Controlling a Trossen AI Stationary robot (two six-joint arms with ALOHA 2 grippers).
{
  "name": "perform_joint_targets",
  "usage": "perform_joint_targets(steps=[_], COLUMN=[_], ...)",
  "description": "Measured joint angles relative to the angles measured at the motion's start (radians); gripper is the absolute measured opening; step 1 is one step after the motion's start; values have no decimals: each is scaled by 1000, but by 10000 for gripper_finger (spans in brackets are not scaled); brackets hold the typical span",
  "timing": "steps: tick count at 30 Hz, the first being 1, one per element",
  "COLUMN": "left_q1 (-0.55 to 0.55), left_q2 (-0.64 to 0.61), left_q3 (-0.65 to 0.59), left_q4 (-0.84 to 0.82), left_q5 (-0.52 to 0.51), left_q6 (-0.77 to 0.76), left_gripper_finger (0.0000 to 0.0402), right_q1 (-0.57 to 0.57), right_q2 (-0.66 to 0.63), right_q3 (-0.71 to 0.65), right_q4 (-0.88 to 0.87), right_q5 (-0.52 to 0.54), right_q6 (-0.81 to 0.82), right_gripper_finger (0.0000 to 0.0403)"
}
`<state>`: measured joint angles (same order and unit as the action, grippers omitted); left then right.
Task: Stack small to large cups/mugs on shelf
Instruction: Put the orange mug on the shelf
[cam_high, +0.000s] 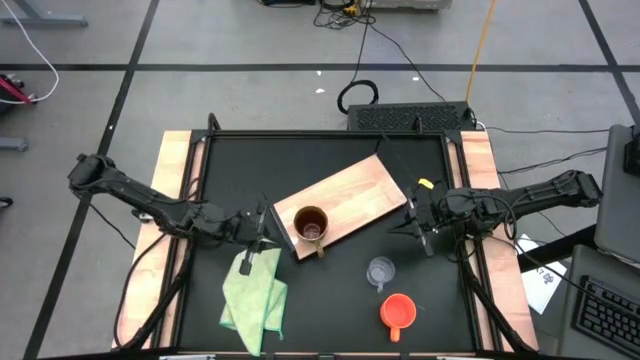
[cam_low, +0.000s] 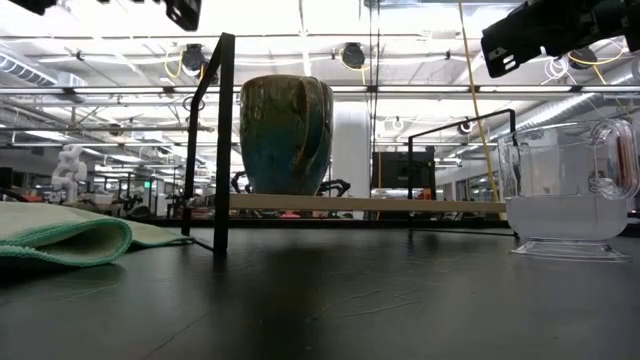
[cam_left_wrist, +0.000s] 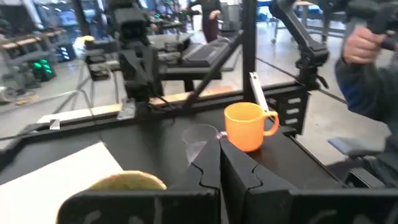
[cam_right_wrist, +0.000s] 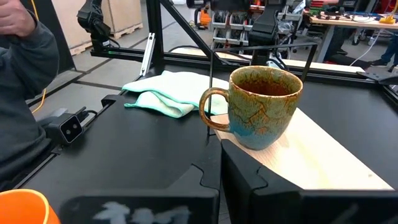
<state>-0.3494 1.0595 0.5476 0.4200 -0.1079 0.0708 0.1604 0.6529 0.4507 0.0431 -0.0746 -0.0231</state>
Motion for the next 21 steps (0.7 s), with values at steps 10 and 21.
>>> perform_joint_targets(steps=[10,21], left_q1=[-7,13], left_q2=[152,359], left_q3=[70,331], left_q4=[73,-113], left_q5=[67,73], left_q6=[-3,-12], left_gripper_finger=[0,0], right_q1=[0,0], right_q2=[0,0], right_q3=[0,0], right_q4=[38,35], right_q5=[0,0], right_q6=[-15,-20], right_gripper_finger=[0,0])
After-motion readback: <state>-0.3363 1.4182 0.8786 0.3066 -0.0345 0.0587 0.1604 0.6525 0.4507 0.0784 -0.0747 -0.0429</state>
